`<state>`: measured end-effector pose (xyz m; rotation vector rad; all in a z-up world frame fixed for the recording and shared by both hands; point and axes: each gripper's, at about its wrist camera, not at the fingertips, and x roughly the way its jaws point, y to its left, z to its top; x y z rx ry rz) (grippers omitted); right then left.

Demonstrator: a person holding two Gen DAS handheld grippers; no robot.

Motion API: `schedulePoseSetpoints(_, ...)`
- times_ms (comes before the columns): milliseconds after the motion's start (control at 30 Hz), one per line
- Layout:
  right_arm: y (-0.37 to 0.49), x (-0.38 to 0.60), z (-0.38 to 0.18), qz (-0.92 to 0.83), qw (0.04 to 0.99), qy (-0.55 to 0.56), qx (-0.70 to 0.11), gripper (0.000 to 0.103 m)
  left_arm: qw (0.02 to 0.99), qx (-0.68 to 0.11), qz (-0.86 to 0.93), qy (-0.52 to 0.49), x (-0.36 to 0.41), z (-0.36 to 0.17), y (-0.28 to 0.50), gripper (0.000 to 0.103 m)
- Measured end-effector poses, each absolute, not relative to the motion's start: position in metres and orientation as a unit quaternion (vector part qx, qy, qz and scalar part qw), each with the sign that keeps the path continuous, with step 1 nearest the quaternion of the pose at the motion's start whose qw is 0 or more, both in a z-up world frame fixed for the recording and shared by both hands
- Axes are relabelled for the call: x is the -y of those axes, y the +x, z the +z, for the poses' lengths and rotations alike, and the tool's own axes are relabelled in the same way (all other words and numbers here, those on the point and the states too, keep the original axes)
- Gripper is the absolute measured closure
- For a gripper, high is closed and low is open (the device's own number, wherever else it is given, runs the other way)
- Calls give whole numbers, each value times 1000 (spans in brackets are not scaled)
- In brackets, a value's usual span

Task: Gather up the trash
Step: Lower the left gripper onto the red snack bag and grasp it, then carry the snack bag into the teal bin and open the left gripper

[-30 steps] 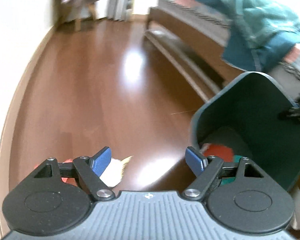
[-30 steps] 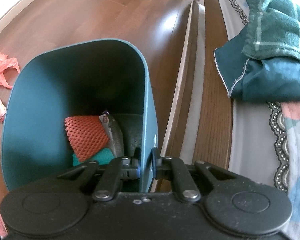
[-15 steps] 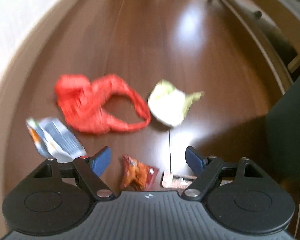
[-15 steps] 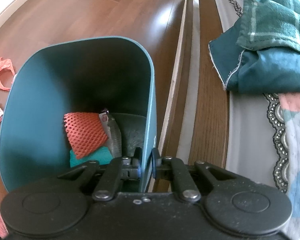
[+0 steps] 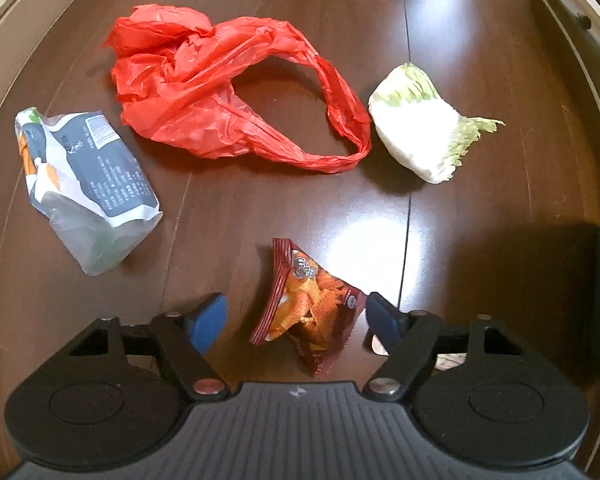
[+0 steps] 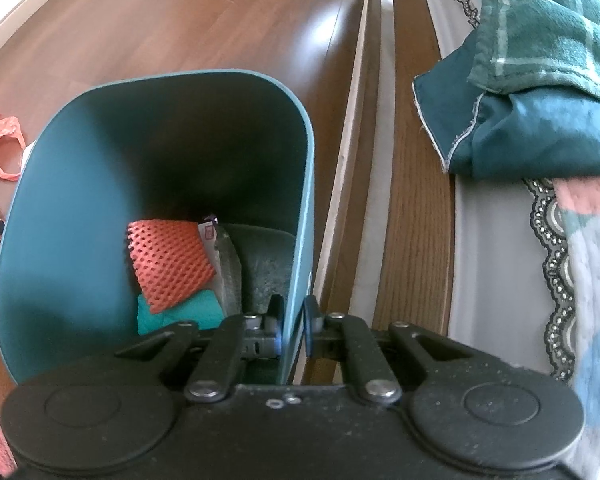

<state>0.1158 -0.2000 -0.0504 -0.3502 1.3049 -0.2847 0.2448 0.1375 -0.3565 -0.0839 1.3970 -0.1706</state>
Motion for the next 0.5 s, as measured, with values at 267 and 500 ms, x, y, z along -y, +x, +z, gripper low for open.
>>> schedulePoseSetpoints(267, 116, 199, -52, -132, 772, -162, -601, 94, 771, -630, -81, -44, -143, -342, 233, 72)
schedulePoseSetpoints(500, 115, 198, -55, -144, 771, -175, -595, 97, 792, -599, -105, -57, -145, -299, 232, 77)
